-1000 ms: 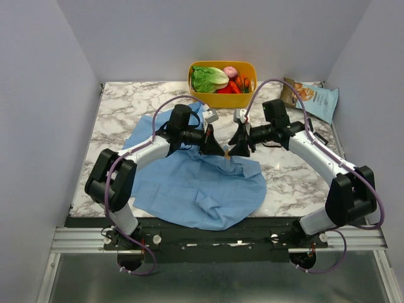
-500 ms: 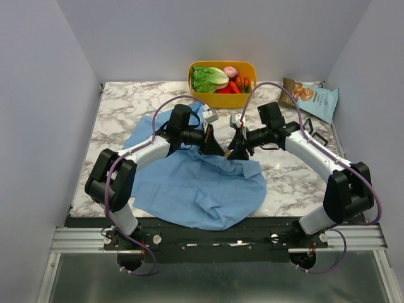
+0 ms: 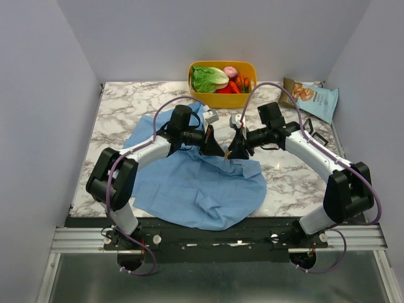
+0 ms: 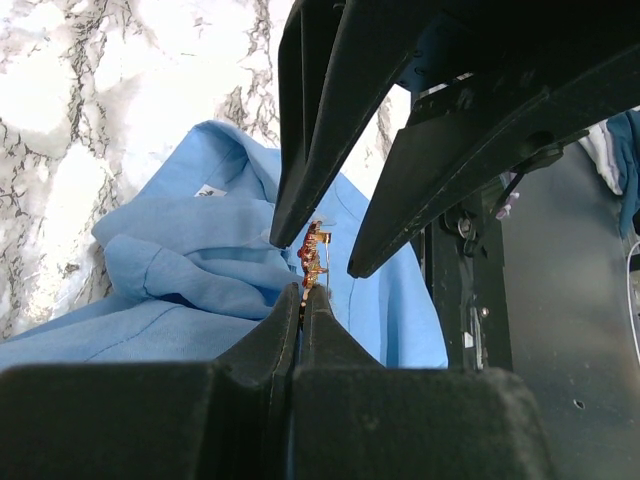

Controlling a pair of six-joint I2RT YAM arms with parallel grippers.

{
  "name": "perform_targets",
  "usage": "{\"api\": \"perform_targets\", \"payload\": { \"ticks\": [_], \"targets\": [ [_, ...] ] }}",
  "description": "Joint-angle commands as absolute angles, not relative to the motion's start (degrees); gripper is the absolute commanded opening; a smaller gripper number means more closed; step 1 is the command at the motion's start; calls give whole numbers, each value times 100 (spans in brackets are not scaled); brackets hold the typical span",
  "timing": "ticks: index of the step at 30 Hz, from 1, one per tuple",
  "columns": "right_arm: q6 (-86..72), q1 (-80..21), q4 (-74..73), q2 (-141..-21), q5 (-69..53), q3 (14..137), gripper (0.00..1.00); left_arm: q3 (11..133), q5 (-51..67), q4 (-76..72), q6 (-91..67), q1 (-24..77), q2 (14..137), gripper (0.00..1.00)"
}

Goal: Remove the brooch from the garment
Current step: Remove the brooch from the clothes.

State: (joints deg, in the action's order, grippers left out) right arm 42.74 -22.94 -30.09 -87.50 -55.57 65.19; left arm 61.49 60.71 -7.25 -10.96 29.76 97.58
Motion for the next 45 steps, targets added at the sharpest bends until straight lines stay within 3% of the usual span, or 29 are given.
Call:
{"api": "perform_targets", "payload": {
  "ticks": [1,45],
  "targets": [
    [4368,-2347,-3138,-8824,-5493,6662,44,6267,6196,-800,-1134,2988,9782,0],
    [4395,-2408,-3076,-8894,-5300,6645,30,6249,6258,-844,-1178,2988,9800,0]
  ]
}}
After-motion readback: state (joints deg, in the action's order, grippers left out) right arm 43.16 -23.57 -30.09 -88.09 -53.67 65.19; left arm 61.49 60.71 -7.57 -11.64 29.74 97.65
